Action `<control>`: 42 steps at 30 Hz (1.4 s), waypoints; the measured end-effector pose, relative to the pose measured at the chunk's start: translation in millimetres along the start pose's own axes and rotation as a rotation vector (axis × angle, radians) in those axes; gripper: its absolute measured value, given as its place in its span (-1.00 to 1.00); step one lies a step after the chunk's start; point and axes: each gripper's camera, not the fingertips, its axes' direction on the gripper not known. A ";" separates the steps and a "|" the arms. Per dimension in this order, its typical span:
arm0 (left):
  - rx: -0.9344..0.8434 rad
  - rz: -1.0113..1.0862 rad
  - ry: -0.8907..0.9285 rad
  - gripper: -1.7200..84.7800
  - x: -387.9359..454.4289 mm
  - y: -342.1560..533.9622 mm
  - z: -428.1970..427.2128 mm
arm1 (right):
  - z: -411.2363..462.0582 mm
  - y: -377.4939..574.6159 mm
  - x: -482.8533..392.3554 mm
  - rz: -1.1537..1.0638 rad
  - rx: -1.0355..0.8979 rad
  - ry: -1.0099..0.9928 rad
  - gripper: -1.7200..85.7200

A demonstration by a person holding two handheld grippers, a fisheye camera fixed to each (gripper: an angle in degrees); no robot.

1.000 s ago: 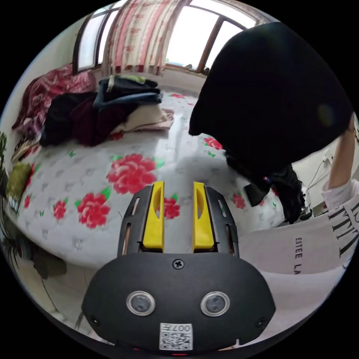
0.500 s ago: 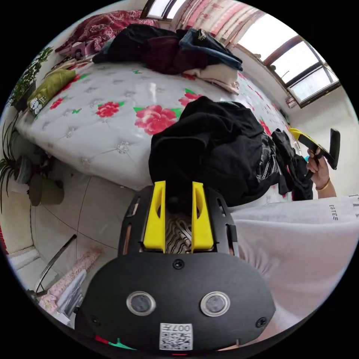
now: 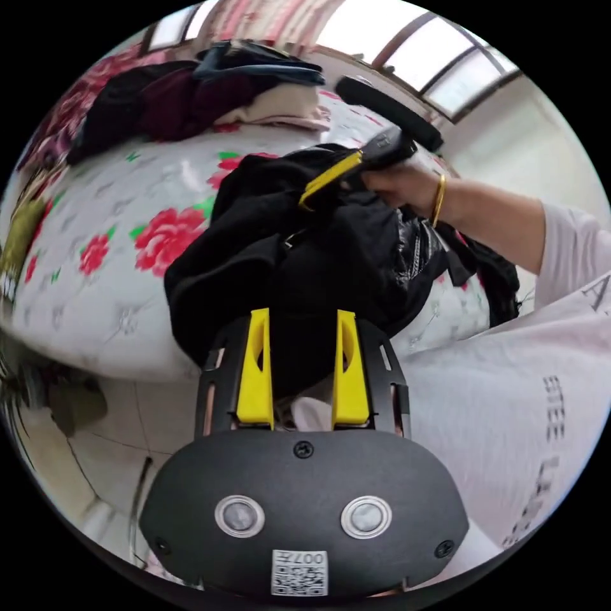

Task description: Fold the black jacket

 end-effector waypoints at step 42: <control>0.346 0.015 -0.444 -0.95 19.5 -222.3 -244.0 | -384.5 433.9 106.4 0.734 0.816 0.385 -0.78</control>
